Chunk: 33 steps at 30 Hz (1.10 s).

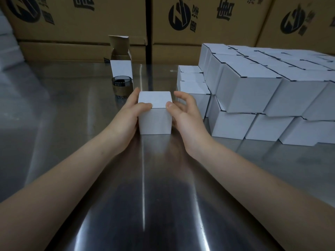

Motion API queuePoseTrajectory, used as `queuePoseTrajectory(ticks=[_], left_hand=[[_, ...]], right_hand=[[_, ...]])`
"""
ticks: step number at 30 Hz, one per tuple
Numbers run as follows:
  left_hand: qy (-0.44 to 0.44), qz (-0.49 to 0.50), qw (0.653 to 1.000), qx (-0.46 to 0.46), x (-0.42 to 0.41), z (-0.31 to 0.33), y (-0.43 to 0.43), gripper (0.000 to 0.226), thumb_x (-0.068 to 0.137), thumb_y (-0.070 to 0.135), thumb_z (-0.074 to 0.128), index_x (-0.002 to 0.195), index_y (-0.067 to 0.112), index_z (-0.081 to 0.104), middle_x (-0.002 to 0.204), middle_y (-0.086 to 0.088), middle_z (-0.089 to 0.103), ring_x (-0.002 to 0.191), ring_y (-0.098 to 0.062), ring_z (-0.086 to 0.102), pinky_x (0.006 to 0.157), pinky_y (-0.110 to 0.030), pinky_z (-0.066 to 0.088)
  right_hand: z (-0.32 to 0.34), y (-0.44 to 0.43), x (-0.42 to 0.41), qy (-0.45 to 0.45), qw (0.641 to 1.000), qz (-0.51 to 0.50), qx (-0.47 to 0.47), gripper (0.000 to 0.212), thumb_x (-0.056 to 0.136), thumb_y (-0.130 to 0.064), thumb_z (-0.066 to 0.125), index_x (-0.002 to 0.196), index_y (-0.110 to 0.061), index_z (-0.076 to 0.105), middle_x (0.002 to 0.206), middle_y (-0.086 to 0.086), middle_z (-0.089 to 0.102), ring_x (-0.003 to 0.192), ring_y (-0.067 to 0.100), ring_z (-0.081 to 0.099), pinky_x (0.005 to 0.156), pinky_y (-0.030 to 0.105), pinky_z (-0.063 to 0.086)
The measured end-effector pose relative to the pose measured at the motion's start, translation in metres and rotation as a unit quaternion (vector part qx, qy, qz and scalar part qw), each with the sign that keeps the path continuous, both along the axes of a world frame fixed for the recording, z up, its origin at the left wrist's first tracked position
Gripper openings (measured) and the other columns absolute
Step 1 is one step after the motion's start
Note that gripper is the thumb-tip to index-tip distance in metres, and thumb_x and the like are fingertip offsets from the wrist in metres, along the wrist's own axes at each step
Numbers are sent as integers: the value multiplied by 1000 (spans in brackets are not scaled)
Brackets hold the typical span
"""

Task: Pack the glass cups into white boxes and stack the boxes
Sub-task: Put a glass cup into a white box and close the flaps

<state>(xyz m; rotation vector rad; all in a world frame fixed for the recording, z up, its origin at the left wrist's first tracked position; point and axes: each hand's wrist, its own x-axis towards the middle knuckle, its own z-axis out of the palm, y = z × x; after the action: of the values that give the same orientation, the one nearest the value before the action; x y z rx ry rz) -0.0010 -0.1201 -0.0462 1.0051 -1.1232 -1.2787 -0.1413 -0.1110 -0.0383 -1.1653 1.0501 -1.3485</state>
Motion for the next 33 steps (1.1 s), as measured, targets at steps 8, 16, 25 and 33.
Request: queuePoseTrajectory(ticks=[8,16,25,33], left_hand=[[7,-67,997,-25,-22,1,15,37,99,9,43,133,18,55,121,-3,70,110,-17,67,97,-33,51],[1,-60,998,5,-61,0,20,36,102,14,44,137,13,52,130,-9,65,121,-27,61,110,-47,42],[-2,-28,1000,15,-89,1,17,33,103,18,44,135,15,51,127,-8,66,117,-26,63,106,-45,45],[19,-17,1000,19,-102,1,14,29,102,19,45,128,13,56,121,-9,69,112,-28,65,103,-46,48]], right_hand=[[-3,19,-11,89,989,-108,-41,15,97,-20,55,106,-31,55,100,-4,60,86,1,59,75,14,46],[-6,29,-35,114,964,-231,-71,22,92,-19,60,80,-26,43,60,0,49,58,18,52,66,35,49],[-2,36,-51,52,971,-231,-25,18,93,-15,60,79,-18,50,57,-3,66,58,16,67,74,44,58],[3,38,-62,17,972,-233,4,15,88,-13,57,77,-21,51,74,1,72,70,18,71,86,47,56]])
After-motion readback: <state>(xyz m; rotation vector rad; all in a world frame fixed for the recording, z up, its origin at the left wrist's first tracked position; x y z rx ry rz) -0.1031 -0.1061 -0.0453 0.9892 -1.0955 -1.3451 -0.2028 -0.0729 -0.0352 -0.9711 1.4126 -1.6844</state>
